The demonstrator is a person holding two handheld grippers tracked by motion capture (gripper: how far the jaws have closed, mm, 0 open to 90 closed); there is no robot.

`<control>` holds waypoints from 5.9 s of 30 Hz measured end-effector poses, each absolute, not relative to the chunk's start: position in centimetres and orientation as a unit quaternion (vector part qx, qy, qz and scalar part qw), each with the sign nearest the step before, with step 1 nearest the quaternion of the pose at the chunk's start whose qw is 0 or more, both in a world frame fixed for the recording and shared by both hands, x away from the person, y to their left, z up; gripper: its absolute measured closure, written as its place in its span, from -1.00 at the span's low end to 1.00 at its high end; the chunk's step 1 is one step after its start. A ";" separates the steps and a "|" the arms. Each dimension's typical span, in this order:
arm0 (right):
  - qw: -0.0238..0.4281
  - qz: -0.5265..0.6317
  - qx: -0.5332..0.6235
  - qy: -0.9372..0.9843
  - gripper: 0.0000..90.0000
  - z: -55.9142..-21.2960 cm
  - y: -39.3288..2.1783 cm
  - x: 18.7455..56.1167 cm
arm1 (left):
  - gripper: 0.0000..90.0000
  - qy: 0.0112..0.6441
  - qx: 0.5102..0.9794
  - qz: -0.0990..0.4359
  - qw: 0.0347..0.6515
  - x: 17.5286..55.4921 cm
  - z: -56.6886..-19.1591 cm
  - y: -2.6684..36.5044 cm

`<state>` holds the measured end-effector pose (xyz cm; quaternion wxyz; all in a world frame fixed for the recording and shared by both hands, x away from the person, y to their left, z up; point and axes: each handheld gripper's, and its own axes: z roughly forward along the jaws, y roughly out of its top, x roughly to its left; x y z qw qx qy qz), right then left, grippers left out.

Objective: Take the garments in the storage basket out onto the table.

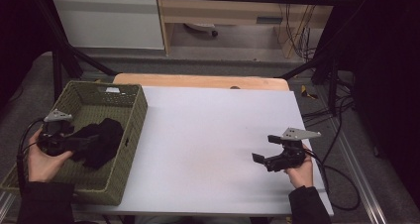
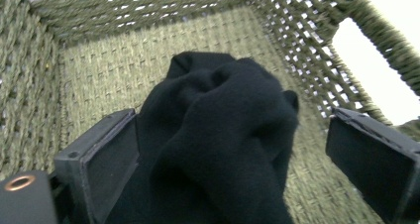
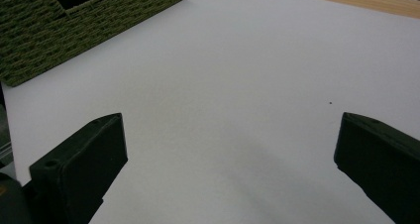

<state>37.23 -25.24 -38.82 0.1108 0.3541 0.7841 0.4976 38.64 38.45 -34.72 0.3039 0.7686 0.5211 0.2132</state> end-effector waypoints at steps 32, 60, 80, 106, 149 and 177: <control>0.109 0.496 0.355 0.785 -0.99 -38.8 -25.2 37.2 | 0.49 0.552 0.779 0.174 0.241 39.8 -36.6 38.3; 0.108 0.499 0.355 0.783 -0.99 -38.8 -25.2 37.2 | 0.68 0.547 0.765 0.181 0.288 38.0 -33.1 38.2; 0.108 0.498 0.353 0.784 -0.99 -38.9 -25.1 37.2 | 0.69 0.533 0.764 0.192 0.310 36.5 -30.2 37.5; 0.109 0.497 0.354 0.784 -0.99 -38.8 -25.2 37.2 | 0.69 0.518 0.767 0.193 0.327 35.7 -26.8 37.8; 0.108 0.497 0.355 0.784 -0.99 -38.9 -25.1 37.2 | 0.70 0.483 0.773 0.188 0.367 35.8 -21.0 37.8; 0.109 0.495 0.353 0.786 -0.99 -38.9 -25.1 37.3 | 0.70 0.457 0.776 0.194 0.389 36.0 -17.4 37.1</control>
